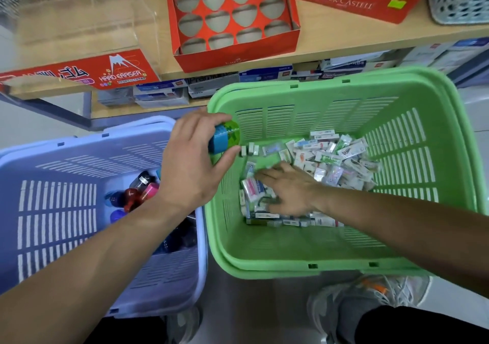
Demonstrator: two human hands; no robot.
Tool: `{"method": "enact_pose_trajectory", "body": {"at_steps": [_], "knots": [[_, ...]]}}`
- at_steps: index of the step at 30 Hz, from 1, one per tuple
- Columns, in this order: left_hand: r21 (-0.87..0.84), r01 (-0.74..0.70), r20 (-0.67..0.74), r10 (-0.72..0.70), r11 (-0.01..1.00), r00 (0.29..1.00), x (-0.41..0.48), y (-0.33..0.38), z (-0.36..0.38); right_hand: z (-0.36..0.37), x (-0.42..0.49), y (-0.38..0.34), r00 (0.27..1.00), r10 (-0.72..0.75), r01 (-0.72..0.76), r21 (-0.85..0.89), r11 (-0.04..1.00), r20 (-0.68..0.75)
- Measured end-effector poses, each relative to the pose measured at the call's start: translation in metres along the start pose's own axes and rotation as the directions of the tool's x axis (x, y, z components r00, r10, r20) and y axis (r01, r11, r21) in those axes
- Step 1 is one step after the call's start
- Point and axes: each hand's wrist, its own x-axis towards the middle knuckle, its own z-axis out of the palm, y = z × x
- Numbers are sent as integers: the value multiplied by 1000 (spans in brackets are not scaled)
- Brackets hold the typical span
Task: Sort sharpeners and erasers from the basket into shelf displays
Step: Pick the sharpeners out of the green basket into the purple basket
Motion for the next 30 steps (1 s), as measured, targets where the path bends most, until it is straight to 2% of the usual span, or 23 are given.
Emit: {"method": "enact_pose_trajectory", "body": {"at_steps": [3,6,11,13,16,19,21,22,24,26,27,28,30], "knots": [[6,-10,30,10,1000,999,0,1,-2,-10,-5,-4,997,16,-20,45,999,70],[-102,63,72,-56,993,996,0,5,-18,-32,-2,-14,996,16,-21,52,998,83],[-203,171,16,-172,964,985,-20,-10,-72,-51,-15,-39,986,165,-161,84,983,-33],[-169,291,76,-282,942,957,-42,-31,-83,-53,-22,-47,970,238,-231,125,965,-41],[-72,477,256,-446,876,858,-74,-63,-77,-51,-33,-48,944,331,-321,209,924,-14],[74,492,381,-480,868,790,-93,-79,-71,-54,-47,-45,928,372,-363,235,902,7],[125,479,372,-488,869,789,-94,-78,-73,-60,-58,-42,919,395,-383,248,890,1],[95,486,342,-487,869,804,-89,-71,-76,-65,-64,-39,914,405,-391,255,884,0],[-15,415,235,-401,910,886,-73,-47,-86,-74,-77,-27,907,421,-402,263,877,-18],[-90,219,123,-207,972,970,-52,-7,-93,-79,-90,-9,881,470,-435,288,853,-63],[-130,122,100,-109,984,989,-41,14,-92,-80,-97,1,858,505,-460,302,835,-90],[-168,43,117,-23,985,993,-31,36,-87,-79,-103,11,832,545,-492,314,812,-106],[-208,-43,268,99,977,958,-13,67,-55,-74,-113,31,788,609,-553,332,764,-88]]}}
